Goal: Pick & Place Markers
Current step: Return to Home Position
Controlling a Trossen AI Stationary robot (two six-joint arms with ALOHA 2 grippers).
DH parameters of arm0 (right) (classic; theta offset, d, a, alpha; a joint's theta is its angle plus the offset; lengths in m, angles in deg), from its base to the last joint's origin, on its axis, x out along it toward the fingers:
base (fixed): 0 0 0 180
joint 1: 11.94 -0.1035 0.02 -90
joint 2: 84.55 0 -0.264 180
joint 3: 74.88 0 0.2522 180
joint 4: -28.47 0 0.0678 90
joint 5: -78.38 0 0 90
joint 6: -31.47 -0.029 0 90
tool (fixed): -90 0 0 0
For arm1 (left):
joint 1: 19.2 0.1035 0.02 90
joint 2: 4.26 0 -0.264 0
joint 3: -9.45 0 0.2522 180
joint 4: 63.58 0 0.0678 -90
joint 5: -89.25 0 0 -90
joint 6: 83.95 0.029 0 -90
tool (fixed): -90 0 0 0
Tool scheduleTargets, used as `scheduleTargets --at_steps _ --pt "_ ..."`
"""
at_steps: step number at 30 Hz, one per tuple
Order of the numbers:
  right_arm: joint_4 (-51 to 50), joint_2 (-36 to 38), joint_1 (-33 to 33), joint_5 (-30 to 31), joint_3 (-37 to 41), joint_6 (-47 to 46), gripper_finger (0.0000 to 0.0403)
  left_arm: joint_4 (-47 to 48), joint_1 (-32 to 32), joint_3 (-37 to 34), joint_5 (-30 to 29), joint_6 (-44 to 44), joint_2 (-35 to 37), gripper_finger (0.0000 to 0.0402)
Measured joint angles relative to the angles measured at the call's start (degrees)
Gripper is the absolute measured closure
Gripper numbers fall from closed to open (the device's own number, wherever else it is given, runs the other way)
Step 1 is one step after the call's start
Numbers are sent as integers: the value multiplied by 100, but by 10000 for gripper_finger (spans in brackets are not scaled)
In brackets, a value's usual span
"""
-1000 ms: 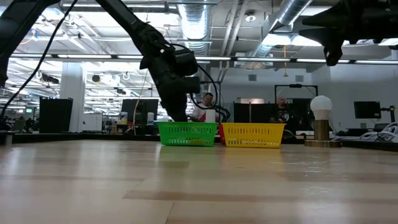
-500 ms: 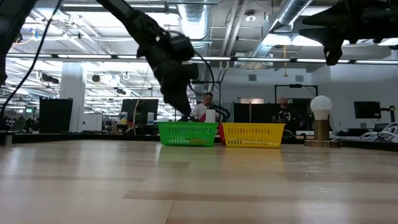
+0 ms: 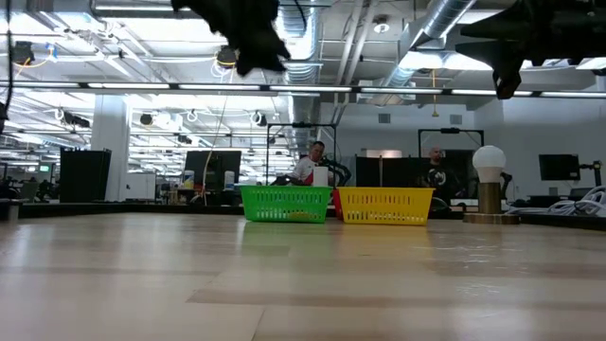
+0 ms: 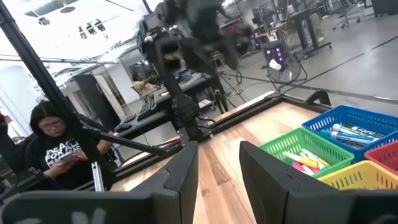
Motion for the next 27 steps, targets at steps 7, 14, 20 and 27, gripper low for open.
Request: scheduleTargets --at_steps 7,14,20,27 --pt "0 0 7 2 0 0 294 3 -486 -7 3 22 1022 224" --pt "0 0 7 2 0 0 294 56 -942 -14 0 75 1689 226" --pt "0 0 4 2 0 -2 294 33 -1249 -559 0 -38 2367 224" --pt "13 0 2 4 0 -187 294 -1057 -1672 -2046 -2 -622 3503 224"
